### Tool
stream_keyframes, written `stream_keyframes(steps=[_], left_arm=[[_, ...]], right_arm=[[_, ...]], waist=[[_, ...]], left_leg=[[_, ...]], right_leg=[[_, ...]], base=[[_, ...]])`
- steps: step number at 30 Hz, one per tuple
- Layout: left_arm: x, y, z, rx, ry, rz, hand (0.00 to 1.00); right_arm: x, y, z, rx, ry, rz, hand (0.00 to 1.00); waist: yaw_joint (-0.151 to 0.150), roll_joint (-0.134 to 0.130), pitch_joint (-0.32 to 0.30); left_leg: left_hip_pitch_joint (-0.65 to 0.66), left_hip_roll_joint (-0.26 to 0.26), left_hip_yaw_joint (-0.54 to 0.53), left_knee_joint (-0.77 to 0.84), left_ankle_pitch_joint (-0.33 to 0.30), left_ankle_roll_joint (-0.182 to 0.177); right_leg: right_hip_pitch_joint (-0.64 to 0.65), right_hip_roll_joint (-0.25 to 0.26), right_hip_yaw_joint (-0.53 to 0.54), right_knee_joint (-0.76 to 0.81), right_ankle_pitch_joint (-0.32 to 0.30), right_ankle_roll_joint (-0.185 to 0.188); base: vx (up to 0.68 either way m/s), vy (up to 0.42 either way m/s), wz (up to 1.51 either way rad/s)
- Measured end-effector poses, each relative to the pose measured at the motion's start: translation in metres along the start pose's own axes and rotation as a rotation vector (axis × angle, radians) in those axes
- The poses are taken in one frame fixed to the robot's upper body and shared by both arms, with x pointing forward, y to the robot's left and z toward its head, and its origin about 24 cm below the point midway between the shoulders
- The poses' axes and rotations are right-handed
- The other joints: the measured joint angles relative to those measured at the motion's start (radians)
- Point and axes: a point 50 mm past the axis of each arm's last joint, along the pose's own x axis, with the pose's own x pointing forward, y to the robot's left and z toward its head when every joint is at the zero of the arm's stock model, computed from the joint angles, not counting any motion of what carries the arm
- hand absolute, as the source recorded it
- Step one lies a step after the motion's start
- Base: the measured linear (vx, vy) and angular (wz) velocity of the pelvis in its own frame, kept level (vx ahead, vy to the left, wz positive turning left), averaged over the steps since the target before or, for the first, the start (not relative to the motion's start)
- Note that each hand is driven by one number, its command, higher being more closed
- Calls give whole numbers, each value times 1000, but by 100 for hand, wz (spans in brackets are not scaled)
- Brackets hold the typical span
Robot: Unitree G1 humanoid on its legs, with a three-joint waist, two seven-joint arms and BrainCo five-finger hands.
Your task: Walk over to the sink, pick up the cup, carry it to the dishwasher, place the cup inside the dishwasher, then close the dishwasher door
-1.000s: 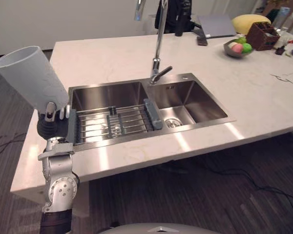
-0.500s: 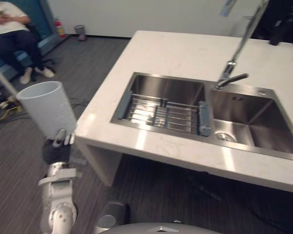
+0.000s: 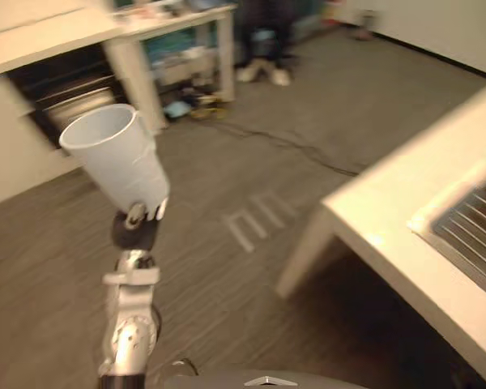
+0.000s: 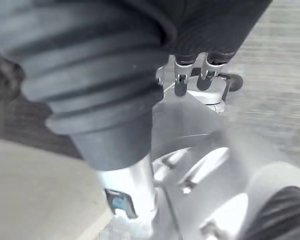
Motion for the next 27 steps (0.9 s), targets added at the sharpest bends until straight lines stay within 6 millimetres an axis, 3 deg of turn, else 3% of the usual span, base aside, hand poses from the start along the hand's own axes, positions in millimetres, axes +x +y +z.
stream_keyframes(steps=[1, 2, 3, 4, 5, 6, 7, 8, 9, 10, 11, 12, 13, 14, 15, 16, 17, 20, 21, 22, 23, 24, 25, 26, 27], left_arm=[[6, -2, -2, -5, -12, -3, 100], [15, -6, -12, -16, 12, -25, 100], [20, -13, -21, -8, 59, -71, 100], [18, -20, -40, -19, 155, -113, 100], [14, -25, -47, -33, 190, -126, 100], [12, -29, -52, -41, 211, -147, 100], [12, -30, -52, -38, 209, -146, 100], [13, -27, -51, -21, 213, -130, 100], [12, -26, -52, -20, 217, -129, 100], [9, -27, -55, -19, 234, -130, 100], [6, -31, -59, -41, 240, -140, 100], [6, -32, -59, -44, 240, -160, 100], [7, -32, -57, -41, 235, -174, 100], [8, -32, -48, -3, 227, -216, 100], [4, -27, -49, 5, 241, -207, 100], [-3, -24, -51, -3, 255, -179, 100], [-12, -19, -51, 0, 269, -147, 100], [-13, -16, -50, 10, 270, -138, 100], [-16, -14, -48, 15, 270, -122, 100], [-21, -7, -44, 26, 263, -84, 100], [-24, -4, -42, 36, 259, -64, 100], [-26, 2, -33, 62, 243, -46, 100], [-26, 6, -31, 78, 250, -38, 100], [-29, 8, -32, 78, 262, -28, 100], [-33, 8, -35, 72, 282, -24, 100]], right_arm=[[1, 3, 2, 3, -13, 10, 0], [0, 7, -8, 39, -1, 18, 0], [0, 12, -20, 77, 23, 28, 0], [-4, 9, -34, 113, 46, 17, 0], [-7, 2, -35, 107, 46, 3, 0], [-4, 4, -25, 87, 8, 11, 0], [-1, 7, -10, 64, -40, 23, 0], [3, 21, 5, 30, -104, 66, 0], [4, 23, 5, 29, -113, 71, 0], [4, 31, 6, 9, -134, 94, 0], [4, 38, 2, -36, -129, 125, 0], [5, 48, -6, -66, -103, 159, 0], [5, 56, -13, -83, -83, 186, 0], [6, 82, -32, -88, -36, 256, 0], [6, 89, -41, -88, -12, 270, 0], [6, 90, -38, -117, -21, 282, 0], [7, 90, -32, -147, -39, 288, 0], [9, 96, -32, -172, -28, 308, 0], [11, 96, -26, -205, -32, 299, 0], [13, 94, -13, -259, -53, 300, 0], [14, 94, -7, -290, -64, 301, 0], [15, 101, -4, -336, -66, 315, 0], [17, 107, -2, -367, -65, 324, 0], [17, 109, -2, -371, -60, 322, 0], [18, 108, 2, -388, -64, 315, 0]], waist=[[-1, 1, 5], [-14, -17, 9], [-37, -63, 10], [-94, -98, 8], [-93, -88, 4], [-52, -53, 10], [-21, -32, 9], [4, -31, 11], [5, -32, 12], [10, -26, 16], [8, 19, 19], [14, -3, 11], [18, -32, 7], [37, -178, 3], [14, -201, 12], [21, -191, 12], [43, -165, 14], [40, -138, -11], [44, -112, -13], [47, -62, -9], [50, -36, -12], [52, -55, -24], [50, -71, -34], [49, -65, -36], [34, -57, -30]], left_leg=[[11, 1, -32, -19, 7, -1], [-12, -19, -118, -26, 9, -3], [-30, -67, -194, -36, 6, 0], [-39, -99, -273, -45, 33, -7], [-46, -98, -276, -37, 40, -18], [-46, -100, -270, -62, 61, -21], [-40, -95, -257, -86, 68, -18], [-9, -77, -233, -101, 70, -18], [0, -70, -233, -101, 70, -18], [33, -28, -238, -100, 68, -21], [48, 47, -266, -95, 48, -44], [31, 66, -294, -95, 32, -52], [13, 65, -314, -91, 29, -57], [0, 16, -306, -116, 24, -69], [-34, 27, -295, -31, 33, -56], [-80, 44, -272, 79, -15, -68], [-84, 48, -292, 91, -38, -96], [-61, 24, -372, 22, 5, -98], [-36, 30, -382, -25, 36, -97], [-11, 70, -392, -54, 49, -100], [-6, 90, -394, -69, 54, -109], [1, 78, -381, -97, 73, -119], [7, 82, -378, -140, 98, -128], [18, 85, -359, -159, 122, -119], [12, 82, -278, -167, 138, -89]], right_leg=[[-54, 52, 65, -42, -16, -41], [-122, 150, 219, -134, -44, -83], [-156, 219, 367, -244, -59, -117], [-136, 273, 537, -282, -41, -52], [-126, 283, 569, -299, -32, -29], [-119, 306, 621, -326, -3, 10], [-132, 314, 638, -326, 6, 6], [-148, 321, 672, -256, 13, 0], [-149, 327, 678, -236, 19, -6], [-161, 361, 714, -130, 75, -35], [-206, 421, 785, -41, 72, -46], [-194, 477, 841, -148, -11, -27], [-181, 489, 872, -249, -6, -22], [-168, 476, 950, -433, 24, -39], [-156, 465, 931, -425, 31, -10], [-141, 473, 918, -428, 22, -10], [-103, 492, 909, -432, 22, -1], [-43, 493, 915, -455, 36, -9], [-40, 503, 915, -427, 37, -11], [-68, 529, 923, -364, 31, -25], [-83, 549, 938, -354, 18, -37], [-70, 553, 938, -462, 61, -41], [-72, 544, 911, -470, 33, -28], [-75, 544, 899, -469, 32, -28], [-72, 538, 863, -470, 28, -35]], base=[[76, 54, 168], [-3, -33, 205], [2, -116, 334], [52, -145, 288], [118, -82, 220], [137, -9, 42], [133, -5, -17], [90, -22, -32], [80, -66, 3], [51, -61, 55], [49, -95, 81], [-30, -96, 83], [-49, -176, 101], [32, -276, 138], [108, -248, 143], [190, -191, 108], [153, -76, 61], [262, 17, 98], [106, -31, 67], [66, -41, 42], [30, -63, 16], [-47, -103, 20], [-46, -119, 28], [-57, -107, 56], [-42, -27, 56]])
